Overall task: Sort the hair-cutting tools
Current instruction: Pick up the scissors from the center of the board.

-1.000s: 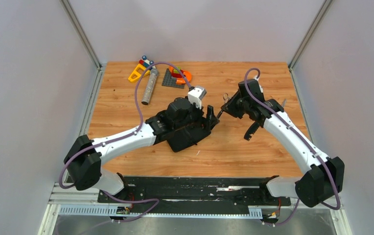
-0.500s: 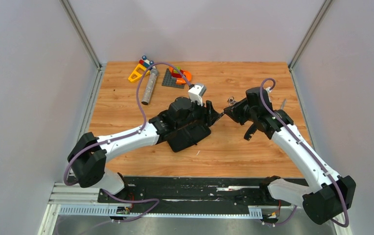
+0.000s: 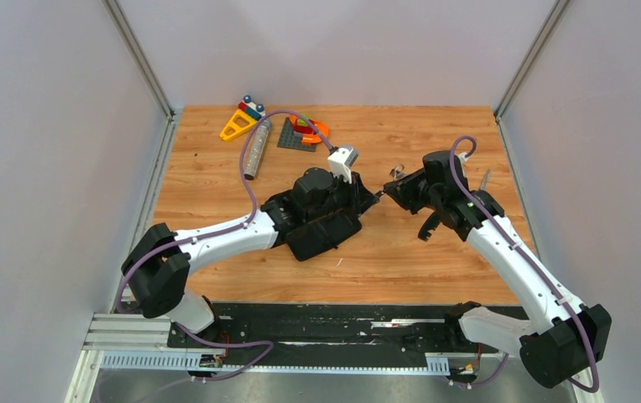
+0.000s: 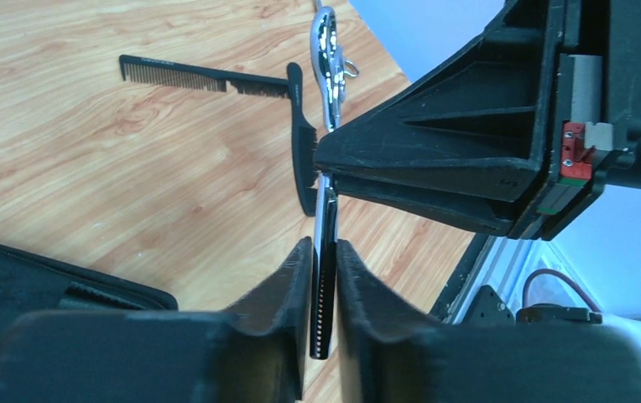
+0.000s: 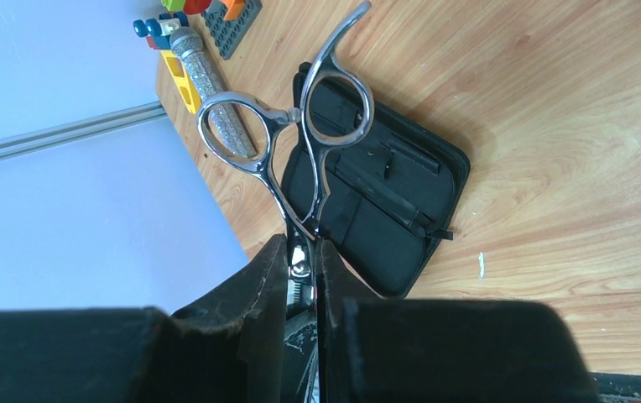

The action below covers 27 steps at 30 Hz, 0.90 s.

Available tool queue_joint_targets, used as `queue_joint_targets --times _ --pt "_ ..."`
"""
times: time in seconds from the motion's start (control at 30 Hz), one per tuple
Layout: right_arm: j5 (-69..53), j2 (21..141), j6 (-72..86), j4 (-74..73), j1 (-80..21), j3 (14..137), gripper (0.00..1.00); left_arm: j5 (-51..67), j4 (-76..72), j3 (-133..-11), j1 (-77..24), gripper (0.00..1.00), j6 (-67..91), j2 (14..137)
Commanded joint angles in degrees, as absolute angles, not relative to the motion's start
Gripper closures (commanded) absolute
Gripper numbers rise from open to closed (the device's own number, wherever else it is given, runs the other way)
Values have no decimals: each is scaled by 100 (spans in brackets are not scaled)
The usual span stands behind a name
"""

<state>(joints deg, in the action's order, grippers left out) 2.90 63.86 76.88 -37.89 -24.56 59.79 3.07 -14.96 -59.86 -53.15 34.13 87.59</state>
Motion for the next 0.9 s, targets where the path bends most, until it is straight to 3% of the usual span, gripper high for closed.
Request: queue_joint_targets --times 0.0,0.07,0.13,0.3,0.4,0.6,0.87 --pt "195 6318 7814 -3368 -2452 5944 100 191 -1774 -6130 -5331 89 3312 8688" --pt "177 6328 7734 -3351 -2453 5954 100 143 -1685 -6144 -5328 100 3189 8641" --pt "167 6343 7549 -3325 -2453 5993 94 131 -1578 -6119 -5248 100 3088 8557" --pt "-66 6564 6611 -3245 -2452 6296 52 733 -1419 -5864 -4769 100 3050 8311" --pt "-383 6766 5453 -3027 -2452 6511 34 1390 -1187 -5795 -4282 100 2929 8126" --pt "-1133 6572 2745 -2283 -2453 6461 27 2713 -236 -5836 -3331 100 2562 7747" --pt "-2525 5673 -1137 -1242 -2452 5662 27 3793 1427 -6356 -2740 100 1770 7422"
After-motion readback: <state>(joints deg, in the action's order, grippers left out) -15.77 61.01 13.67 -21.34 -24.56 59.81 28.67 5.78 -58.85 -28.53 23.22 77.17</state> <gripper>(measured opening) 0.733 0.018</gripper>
